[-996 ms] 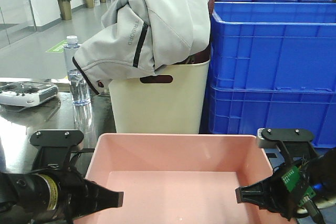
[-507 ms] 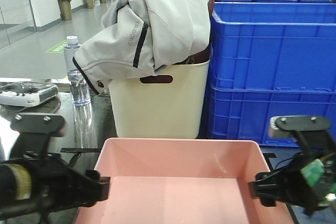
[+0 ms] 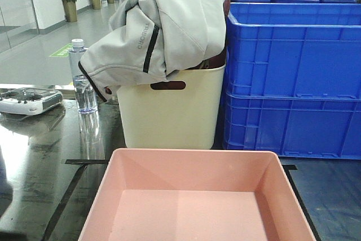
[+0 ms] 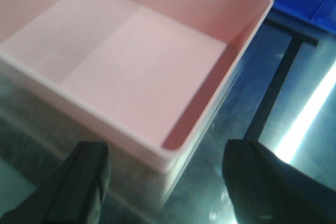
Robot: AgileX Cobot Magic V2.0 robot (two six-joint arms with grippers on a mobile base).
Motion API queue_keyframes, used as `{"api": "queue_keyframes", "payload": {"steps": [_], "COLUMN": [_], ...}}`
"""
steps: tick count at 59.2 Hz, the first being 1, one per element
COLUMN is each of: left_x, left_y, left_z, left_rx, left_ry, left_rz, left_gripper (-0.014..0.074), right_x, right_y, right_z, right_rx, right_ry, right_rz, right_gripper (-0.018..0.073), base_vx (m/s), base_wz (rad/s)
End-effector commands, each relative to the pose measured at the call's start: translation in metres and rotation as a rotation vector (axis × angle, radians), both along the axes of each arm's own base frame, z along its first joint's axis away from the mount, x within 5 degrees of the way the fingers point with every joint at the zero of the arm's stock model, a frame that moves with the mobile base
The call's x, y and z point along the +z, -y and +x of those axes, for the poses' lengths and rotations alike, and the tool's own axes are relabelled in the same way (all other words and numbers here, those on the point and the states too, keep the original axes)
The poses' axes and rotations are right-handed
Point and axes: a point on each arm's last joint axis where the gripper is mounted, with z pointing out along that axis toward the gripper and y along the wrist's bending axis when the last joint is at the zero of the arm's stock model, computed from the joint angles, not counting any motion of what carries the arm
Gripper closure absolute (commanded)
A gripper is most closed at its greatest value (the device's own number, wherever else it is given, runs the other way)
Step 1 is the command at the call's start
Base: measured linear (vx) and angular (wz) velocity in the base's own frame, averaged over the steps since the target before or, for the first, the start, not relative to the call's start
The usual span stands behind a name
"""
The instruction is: Grab pink bin and stack on right shelf
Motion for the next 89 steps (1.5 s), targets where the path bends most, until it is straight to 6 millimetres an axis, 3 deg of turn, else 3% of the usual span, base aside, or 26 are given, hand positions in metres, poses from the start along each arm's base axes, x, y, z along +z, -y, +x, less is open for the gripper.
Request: {"api": "queue_keyframes", "payload": {"steps": [1, 12, 27, 38, 55, 67, 77, 89], "left_x": [0.000, -0.017, -0.019, -0.020, -0.018, -0.018, -0.050, -0.091], "left_y": [-0.004, -0.013, -0.014, -0.014, -0.017, -0.050, -0.072, -0.076], "left_z": [-0.007, -0.017, -0.018, -0.019, -0.023, -0.039, -0.056, -0.057], "left_rx": [0.015, 0.035, 0.038, 0.037, 0.038, 0.281, 0.574, 0.645], "left_ry": [0.065, 0.110, 0.115, 0.113, 0.129, 0.314, 0.545, 0.603], "left_rz": [-0.081, -0.110, -0.115, -0.112, -0.123, -0.144, -0.194, -0.212], "left_gripper": [0.0101, 0.0169, 0.0467, 0.0605, 0.0603, 0.0603, 0.0603, 0.0603], "right_x": [-0.003, -0.020, -0.023, -0.023, -0.023, -0.023, -0.023, -0.023], "right_y": [0.005, 0.012, 0.014, 0.014, 0.014, 0.014, 0.014, 0.014], "right_z": [-0.012, -0.033, -0.039, -0.039, -0.039, -0.039, -0.039, -0.039], "right_rx": [0.001, -0.013, -0.033, -0.033, -0.033, -0.034, -0.034, -0.033], "right_ry": [0.078, 0.093, 0.086, 0.086, 0.086, 0.087, 0.087, 0.086], "right_rz": [0.006, 0.040, 0.066, 0.064, 0.064, 0.063, 0.063, 0.064], "right_gripper": [0.0108, 0.0267, 0.0575, 0.0573, 0.0571, 0.0571, 0.0571, 0.0571], "base_vx": [0.00, 0.00, 0.00, 0.00, 0.00, 0.00, 0.00, 0.00], "base_wz": [0.00, 0.00, 0.00, 0.00, 0.00, 0.00, 0.00, 0.00]}}
